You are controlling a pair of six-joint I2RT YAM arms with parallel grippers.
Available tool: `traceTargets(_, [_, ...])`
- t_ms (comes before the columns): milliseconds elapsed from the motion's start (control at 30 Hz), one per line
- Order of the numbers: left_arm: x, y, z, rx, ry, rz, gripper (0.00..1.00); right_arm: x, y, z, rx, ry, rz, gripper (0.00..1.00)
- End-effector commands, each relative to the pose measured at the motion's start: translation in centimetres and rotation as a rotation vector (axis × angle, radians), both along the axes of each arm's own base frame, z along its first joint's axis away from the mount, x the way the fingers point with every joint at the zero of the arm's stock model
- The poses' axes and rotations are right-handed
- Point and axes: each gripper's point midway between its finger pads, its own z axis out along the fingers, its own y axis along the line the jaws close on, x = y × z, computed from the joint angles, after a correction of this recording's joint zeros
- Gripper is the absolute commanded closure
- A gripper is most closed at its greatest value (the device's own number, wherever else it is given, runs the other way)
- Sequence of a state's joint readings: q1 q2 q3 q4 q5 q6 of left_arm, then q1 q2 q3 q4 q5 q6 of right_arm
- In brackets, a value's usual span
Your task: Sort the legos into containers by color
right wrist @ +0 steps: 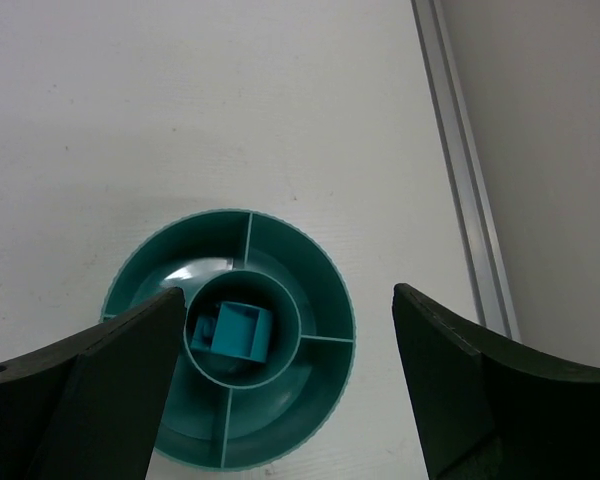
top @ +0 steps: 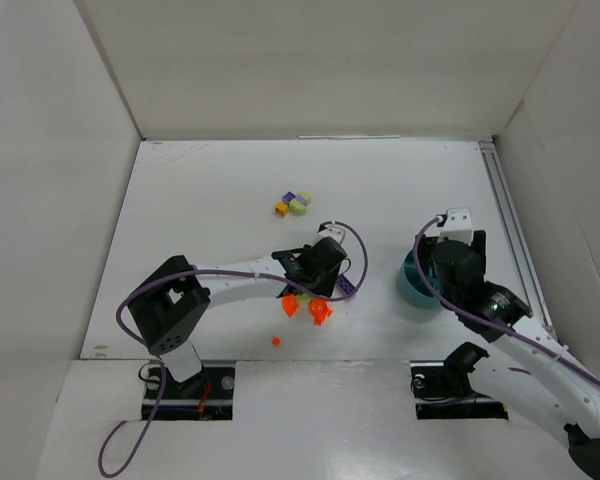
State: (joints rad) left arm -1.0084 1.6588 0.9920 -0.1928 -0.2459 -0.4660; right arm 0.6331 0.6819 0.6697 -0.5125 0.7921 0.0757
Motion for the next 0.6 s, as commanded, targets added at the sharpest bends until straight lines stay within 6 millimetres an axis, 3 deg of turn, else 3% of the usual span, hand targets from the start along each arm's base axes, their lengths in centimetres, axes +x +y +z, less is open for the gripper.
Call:
traceTargets(0, [2.2,-3.4,7.7,-0.155,-0.152,-0.06,0.7,-0.5,-1.4,3.5,0.01,-0.051,-0.064,0.11])
traceTargets(67, [2.5,-4.8,9.3,-0.204,-0.173,-0.108,0.7,-0.9,-2.2,4.5,0.017,-0.057,-0.101,0.09])
traceTargets(133, [2.9,-6.3,11.0,-0.24,-0.204,-0.161,0.7,-1.3,-2.9,6.4,0.025,-0.087,-0.123,0.0])
traceTargets(333, [3.3,-10.9,15.0,-0.356,-0.298,-0.305,0.7,-3.0,-5.3,10.8,0.041,-0.169,-0.214,0.0])
traceTargets(467, [2.5,-15.0,18.9,-0.442,-0.383,-0.399,0.7,-4.1,-6.8,11.5,0.03,-0.146,-0.287,0.0])
traceTargets(533, [2.0,-16.7,19.8,-0.473,-0.399,-0.463,0.7,-4.6,-7.3,11.2,0.038,-0.139,-0.32,0.0])
traceTargets(567, [2.2,-17.4,19.0,-0.467,-0.385,-0.472,0.7,-4.9,-7.6,11.0,0.032,-0.131,-0.332,0.0])
